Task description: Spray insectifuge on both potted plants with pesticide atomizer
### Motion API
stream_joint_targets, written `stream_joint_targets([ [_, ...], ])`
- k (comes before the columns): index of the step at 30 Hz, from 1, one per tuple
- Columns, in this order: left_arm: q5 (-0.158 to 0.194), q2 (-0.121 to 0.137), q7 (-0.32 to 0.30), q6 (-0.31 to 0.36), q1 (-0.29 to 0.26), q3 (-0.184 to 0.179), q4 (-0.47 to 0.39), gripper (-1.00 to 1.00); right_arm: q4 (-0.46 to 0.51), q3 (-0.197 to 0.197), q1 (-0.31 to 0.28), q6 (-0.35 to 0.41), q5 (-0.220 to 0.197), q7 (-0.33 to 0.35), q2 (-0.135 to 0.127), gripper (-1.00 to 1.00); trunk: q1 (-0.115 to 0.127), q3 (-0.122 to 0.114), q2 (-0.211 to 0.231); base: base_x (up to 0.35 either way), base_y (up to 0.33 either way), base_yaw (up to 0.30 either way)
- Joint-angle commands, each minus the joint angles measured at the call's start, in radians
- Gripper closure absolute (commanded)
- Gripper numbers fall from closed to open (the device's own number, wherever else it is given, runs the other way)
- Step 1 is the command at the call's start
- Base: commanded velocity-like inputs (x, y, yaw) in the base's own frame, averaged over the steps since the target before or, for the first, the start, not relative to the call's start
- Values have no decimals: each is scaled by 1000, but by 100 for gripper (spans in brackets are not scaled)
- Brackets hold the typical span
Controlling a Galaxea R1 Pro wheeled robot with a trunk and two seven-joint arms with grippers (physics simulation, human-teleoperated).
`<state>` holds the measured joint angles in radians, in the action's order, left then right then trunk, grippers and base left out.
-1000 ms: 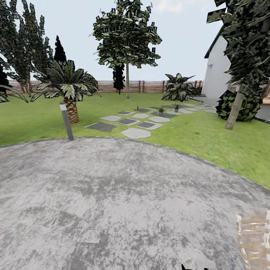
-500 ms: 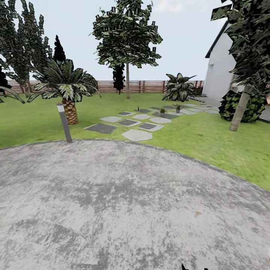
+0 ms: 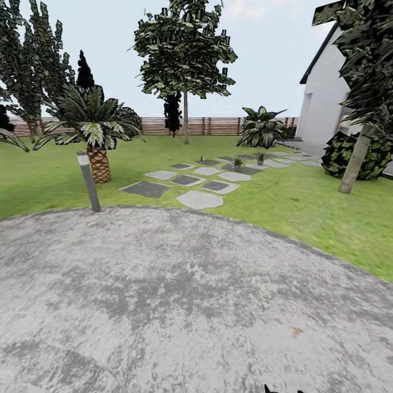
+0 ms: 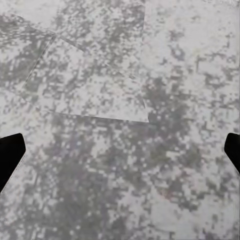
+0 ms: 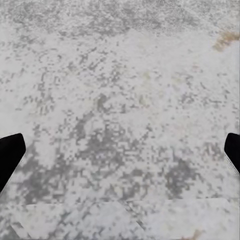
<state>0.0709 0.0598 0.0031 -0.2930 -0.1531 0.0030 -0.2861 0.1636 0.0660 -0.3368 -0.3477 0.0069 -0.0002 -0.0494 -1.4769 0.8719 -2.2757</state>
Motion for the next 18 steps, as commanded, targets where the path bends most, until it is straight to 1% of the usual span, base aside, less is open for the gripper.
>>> stream_joint_targets([
  [1,7,0,0,-3,0,-1,1,-100,-1,6,-1,-4,1,2,0,-100,0,1,0,326,0,0],
  [18,7,0,0,-3,0,-1,1,-100,-1,6,-1,-4,1,2,0,-100,0,1,0,326,0,0],
])
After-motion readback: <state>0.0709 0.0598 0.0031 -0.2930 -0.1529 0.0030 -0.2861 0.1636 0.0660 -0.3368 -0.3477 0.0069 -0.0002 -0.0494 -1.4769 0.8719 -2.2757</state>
